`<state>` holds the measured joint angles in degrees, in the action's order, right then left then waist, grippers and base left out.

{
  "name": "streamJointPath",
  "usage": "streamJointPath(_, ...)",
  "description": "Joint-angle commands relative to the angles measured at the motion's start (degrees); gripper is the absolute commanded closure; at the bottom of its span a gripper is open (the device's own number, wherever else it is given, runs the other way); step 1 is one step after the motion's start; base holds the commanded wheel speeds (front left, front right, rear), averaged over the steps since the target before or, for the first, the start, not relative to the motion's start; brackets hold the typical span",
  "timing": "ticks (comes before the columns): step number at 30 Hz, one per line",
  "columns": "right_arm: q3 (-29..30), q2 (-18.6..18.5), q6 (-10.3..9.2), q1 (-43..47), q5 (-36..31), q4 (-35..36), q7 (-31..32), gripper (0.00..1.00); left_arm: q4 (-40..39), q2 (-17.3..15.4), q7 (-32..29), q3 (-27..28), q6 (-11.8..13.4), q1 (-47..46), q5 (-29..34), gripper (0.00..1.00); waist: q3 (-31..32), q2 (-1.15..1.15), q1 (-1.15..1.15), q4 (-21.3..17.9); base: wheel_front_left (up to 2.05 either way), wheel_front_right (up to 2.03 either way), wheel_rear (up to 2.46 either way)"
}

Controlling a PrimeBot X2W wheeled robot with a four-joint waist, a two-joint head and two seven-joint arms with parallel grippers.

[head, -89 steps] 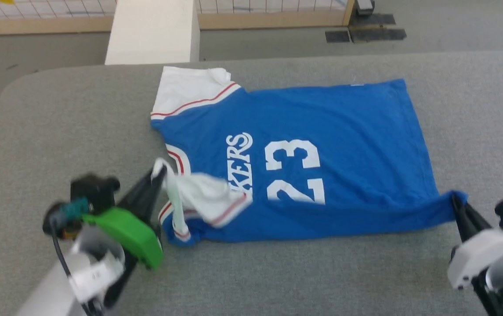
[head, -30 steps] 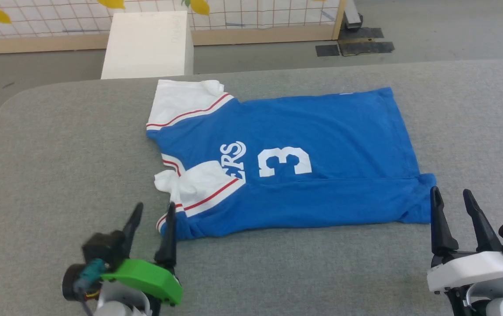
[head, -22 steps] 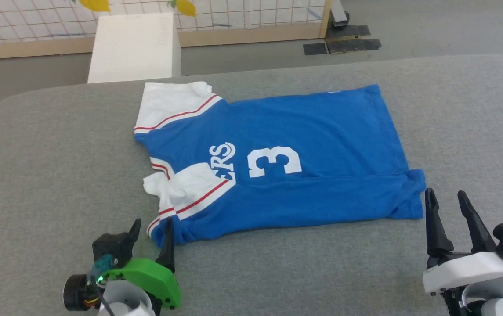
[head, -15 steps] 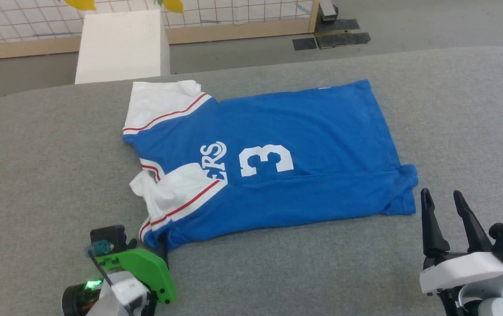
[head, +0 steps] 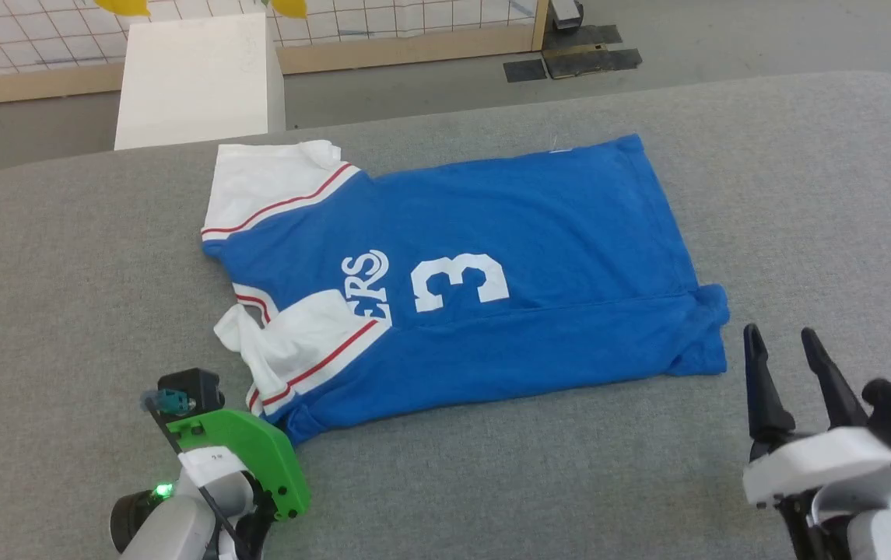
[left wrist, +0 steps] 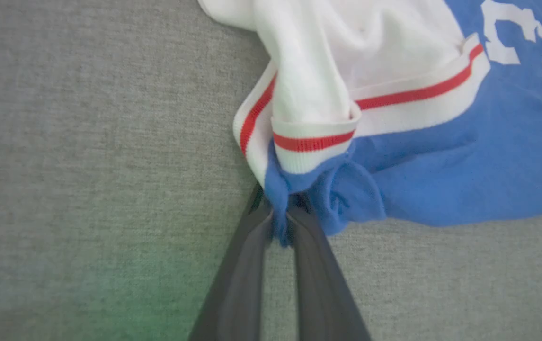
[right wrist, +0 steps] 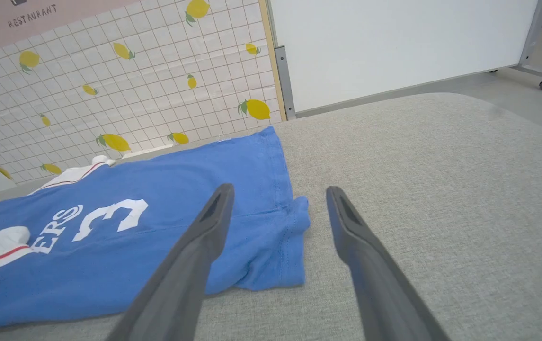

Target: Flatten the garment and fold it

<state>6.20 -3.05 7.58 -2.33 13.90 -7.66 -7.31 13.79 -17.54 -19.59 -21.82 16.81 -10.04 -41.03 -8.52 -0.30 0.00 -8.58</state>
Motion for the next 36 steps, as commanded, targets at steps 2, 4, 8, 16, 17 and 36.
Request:
streamJointPath(2, 1.5, 0.17, -0.09, -2.73, -0.92, -1.41, 1.47, 0.0, 0.11, 0.39, -0.85, -1.2, -0.46, 2.02, -0.42, 1.0, -0.37, 0.3, 0.0, 0.5, 0.0, 0.0, 0.0)
streamJointPath(4, 3.23, 0.17, -0.09, -4.71, -1.53, -3.79, 4.13, 0.0, -0.37, 0.55, -0.86, -1.5, -0.55, 1.75, -0.31, 1.0, -0.72, 0.3, 0.0, 1.03, 0.0, 0.0, 0.0)
streamJointPath(8, 5.87, 0.17, -0.09, -9.13, -2.8, -10.19, 14.01, 0.0, -0.79, 0.99, -0.67, -2.24, -1.08, 0.82, -0.05, 1.0, -1.51, 0.3, 0.0, 2.48, 0.0, 0.0, 0.0)
streamJointPath(16, 7.9, 0.17, -0.09, -14.18, -6.82, -17.04, 35.37, 0.0, -0.45, 1.28, 0.08, -2.99, -2.23, -0.43, 0.16, 1.0, -2.67, 0.3, 0.0, 4.66, 0.0, 0.0, 0.0)
streamJointPath(17, 7.71, 0.17, -0.09, -14.35, -7.23, -17.0, 38.1, 0.0, -0.36, 1.29, 0.25, -2.99, -2.35, -0.45, 0.11, 1.0, -2.72, 0.3, 0.0, 4.79, 0.0, 0.0, 0.0)
streamJointPath(36, 10.14, 0.17, -0.09, -2.31, -6.85, 1.48, 36.24, 1.0, -3.55, -1.8, 12.62, -1.8, -2.62, 4.61, 4.23, 1.0, 1.99, 0.3, 0.0, 4.65, 0.0, 0.0, 0.0)
